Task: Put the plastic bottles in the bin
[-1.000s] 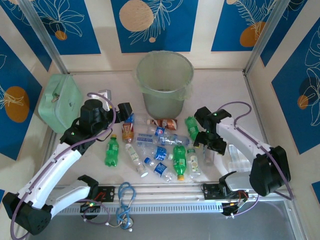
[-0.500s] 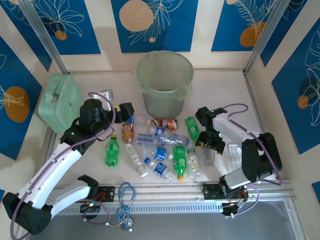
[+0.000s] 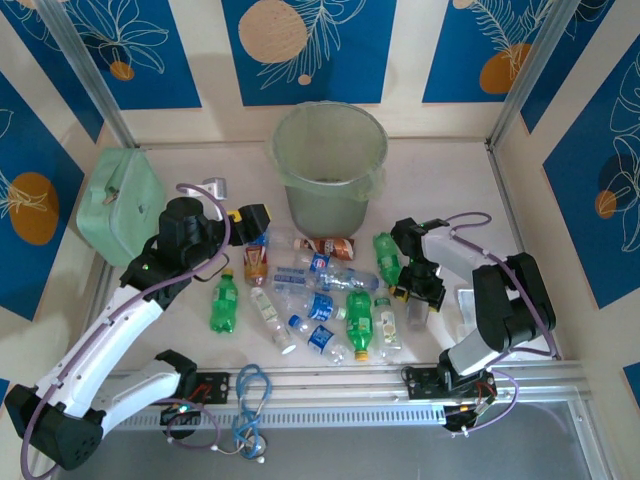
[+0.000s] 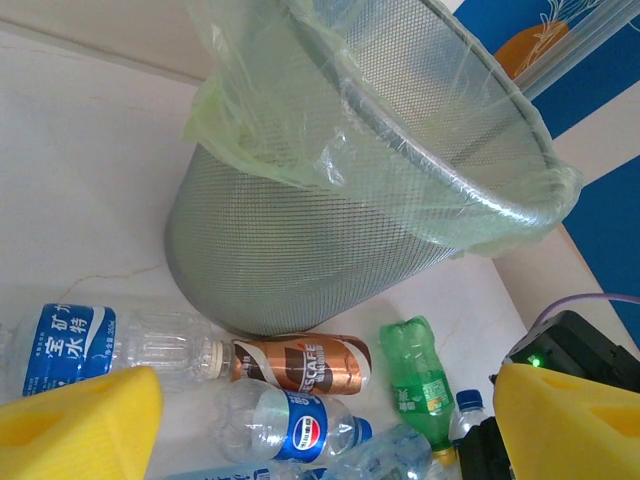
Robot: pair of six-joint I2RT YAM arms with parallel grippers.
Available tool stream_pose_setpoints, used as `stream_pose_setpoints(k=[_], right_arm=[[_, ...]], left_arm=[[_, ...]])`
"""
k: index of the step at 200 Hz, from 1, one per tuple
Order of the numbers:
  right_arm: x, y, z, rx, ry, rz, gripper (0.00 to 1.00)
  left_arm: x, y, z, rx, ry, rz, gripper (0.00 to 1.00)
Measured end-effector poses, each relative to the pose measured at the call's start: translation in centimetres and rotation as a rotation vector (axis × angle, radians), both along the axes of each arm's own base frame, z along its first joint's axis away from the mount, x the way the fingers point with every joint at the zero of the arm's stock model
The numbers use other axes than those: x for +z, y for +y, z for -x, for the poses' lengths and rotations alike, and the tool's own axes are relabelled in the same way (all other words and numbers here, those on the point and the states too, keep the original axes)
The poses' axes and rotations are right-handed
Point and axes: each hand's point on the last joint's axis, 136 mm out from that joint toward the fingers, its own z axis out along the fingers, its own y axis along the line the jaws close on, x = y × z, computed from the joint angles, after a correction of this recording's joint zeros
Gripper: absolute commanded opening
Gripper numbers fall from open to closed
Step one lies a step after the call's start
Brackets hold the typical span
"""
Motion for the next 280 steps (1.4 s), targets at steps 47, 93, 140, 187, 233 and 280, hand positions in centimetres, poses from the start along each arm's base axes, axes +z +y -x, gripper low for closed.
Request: stream_pose_setpoints(k=[47,93,140,187,233,280], right_arm=[[1.0,-0.1,-0.4,-0.004,-0.052,-0.010,0.52],[6.4,0.6,-1.5,-0.009,-0.250,-0.094,0.50],[18.6,5.3,-4.2,0.048,-0.678,-0.407,0.50],[27.4,10.7,-5.4,0.123,-0.893,-0.705,0.50],[30.7,14.8,-6.7,0.175,-0.926,-0.854,0.51],[31.5,17.1,-6.4,0.187,-0.915,-0.932,0.51]], left_arm=[[0.0,0.0,0.0,0.000,0.000,0.000,0.86],[0.2,-0.6,0.2,-0.035,-0.003,0.015,0.98],[2.2,-3.7,1.2,-0.183,-0.061,0.091,1.00],[4.6,-10.2,5.1,-0.441,-0.157,0.097,1.00],[5.7,-14.9,8.4,-0.599,-0.258,0.053,1.00],[4.7,-16.9,8.4,-0.605,-0.299,-0.010,1.00]])
